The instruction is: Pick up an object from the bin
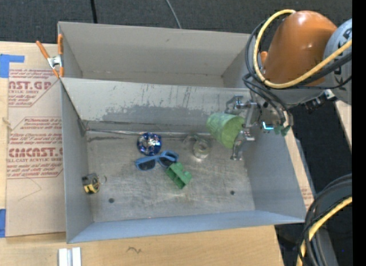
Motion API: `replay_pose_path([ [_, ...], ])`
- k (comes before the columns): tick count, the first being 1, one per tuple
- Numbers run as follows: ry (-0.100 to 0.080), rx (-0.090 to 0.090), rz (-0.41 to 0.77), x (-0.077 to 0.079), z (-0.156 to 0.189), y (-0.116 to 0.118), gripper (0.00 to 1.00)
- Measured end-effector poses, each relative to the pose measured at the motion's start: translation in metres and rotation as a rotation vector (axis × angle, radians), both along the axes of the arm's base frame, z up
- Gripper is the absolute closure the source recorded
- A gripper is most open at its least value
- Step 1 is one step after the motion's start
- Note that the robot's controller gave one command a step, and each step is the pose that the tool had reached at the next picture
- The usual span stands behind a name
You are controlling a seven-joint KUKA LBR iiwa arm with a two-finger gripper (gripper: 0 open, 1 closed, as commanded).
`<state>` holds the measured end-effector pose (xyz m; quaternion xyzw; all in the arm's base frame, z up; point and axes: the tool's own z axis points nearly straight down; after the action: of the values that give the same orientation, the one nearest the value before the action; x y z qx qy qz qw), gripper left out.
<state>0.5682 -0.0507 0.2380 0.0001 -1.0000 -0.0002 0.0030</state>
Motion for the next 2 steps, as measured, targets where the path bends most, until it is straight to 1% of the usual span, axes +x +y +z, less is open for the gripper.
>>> replay_pose_path([
  [1,-0.002,0.001,-0.232,0.02,-0.079,0.065,0.0],
  [2,-0.008,0.001,-0.383,0.021,-0.163,0.156,0.0],
])
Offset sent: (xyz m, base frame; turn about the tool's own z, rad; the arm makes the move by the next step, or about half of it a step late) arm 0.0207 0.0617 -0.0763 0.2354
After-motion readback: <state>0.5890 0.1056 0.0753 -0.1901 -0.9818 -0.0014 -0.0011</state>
